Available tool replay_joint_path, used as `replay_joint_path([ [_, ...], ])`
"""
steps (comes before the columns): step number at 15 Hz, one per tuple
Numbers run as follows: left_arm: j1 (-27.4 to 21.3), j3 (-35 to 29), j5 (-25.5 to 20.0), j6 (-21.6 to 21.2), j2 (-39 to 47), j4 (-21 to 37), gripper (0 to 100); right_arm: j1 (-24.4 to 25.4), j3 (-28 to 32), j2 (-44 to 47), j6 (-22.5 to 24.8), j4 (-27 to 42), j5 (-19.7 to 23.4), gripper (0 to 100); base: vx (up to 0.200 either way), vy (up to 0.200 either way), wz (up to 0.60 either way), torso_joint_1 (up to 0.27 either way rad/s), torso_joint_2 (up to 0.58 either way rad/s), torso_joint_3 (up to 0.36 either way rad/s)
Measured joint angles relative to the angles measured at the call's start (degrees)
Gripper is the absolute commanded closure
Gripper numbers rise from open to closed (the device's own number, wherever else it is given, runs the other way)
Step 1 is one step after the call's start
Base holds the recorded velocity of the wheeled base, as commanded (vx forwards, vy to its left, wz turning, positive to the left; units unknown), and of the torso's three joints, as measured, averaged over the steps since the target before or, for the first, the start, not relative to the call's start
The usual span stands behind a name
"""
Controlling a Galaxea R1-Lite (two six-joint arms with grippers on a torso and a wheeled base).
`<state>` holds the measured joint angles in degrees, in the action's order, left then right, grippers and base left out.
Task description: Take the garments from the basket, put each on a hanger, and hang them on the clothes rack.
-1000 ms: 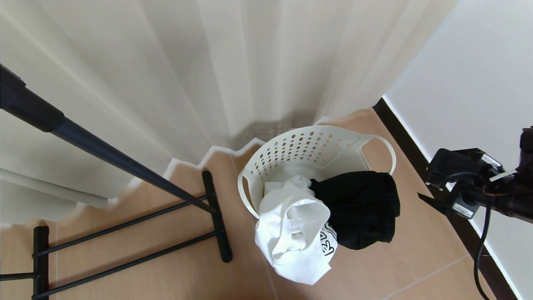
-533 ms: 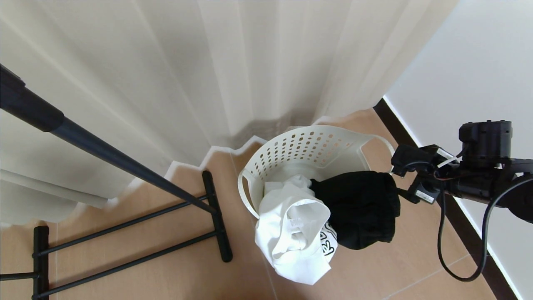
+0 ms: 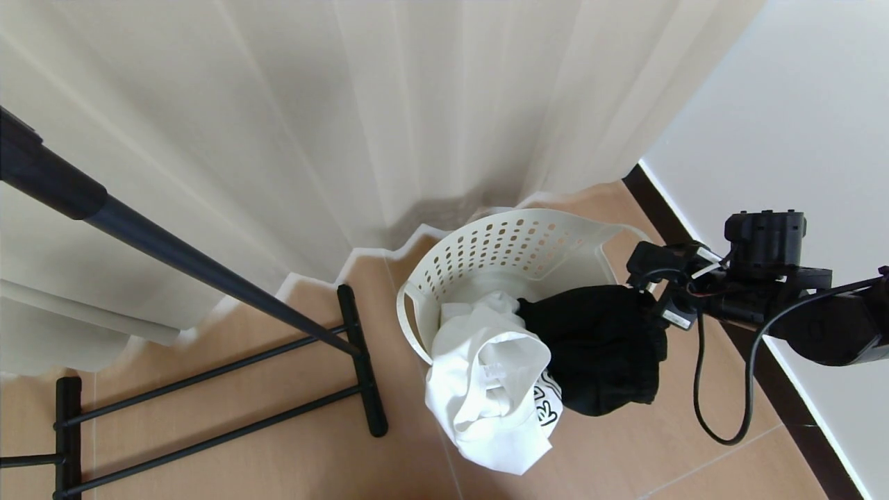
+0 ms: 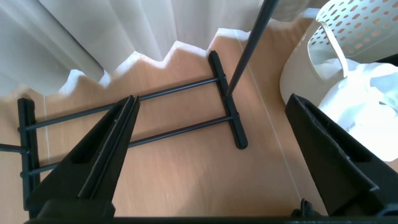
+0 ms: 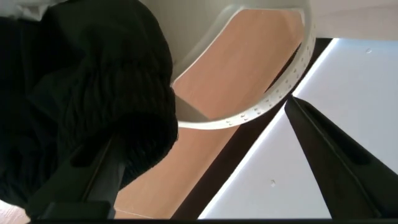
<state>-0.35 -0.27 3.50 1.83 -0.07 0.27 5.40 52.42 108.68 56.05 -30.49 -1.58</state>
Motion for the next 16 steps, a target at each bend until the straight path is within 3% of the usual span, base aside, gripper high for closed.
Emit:
replay_joint_path([
  [3,0.00,0.00,0.00,-0.02,0.00,0.00,0,0.02,1.24,1.71,0.00,-0.05,-0.09,0,0.000,0.000,0.00,0.000,0.00,0.000],
  [4,0.00,0.00,0.00,-0.02,0.00,0.00,0,0.05,1.40,2.05,-0.11,-0.09,-0.09,100,0.000,0.000,0.00,0.000,0.00,0.000],
  [8,0.00,0.00,-0.02,0.00,0.00,0.00,0,-0.02,1.30,2.16,-1.23,-0.74,-0.16,100,0.000,0.000,0.00,0.000,0.00,0.000],
  [12,0.00,0.00,0.00,-0.02,0.00,0.00,0,1.04,-2.21,-1.46,-13.17,0.77,0.20,100,0.000,0.000,0.00,0.000,0.00,0.000],
  [16,0.00,0.00,0.00,0.00,0.00,-0.02,0,1.79,-8.07,-8.18,-20.48,1.01,0.37,100,0.000,0.000,0.00,0.000,0.00,0.000],
])
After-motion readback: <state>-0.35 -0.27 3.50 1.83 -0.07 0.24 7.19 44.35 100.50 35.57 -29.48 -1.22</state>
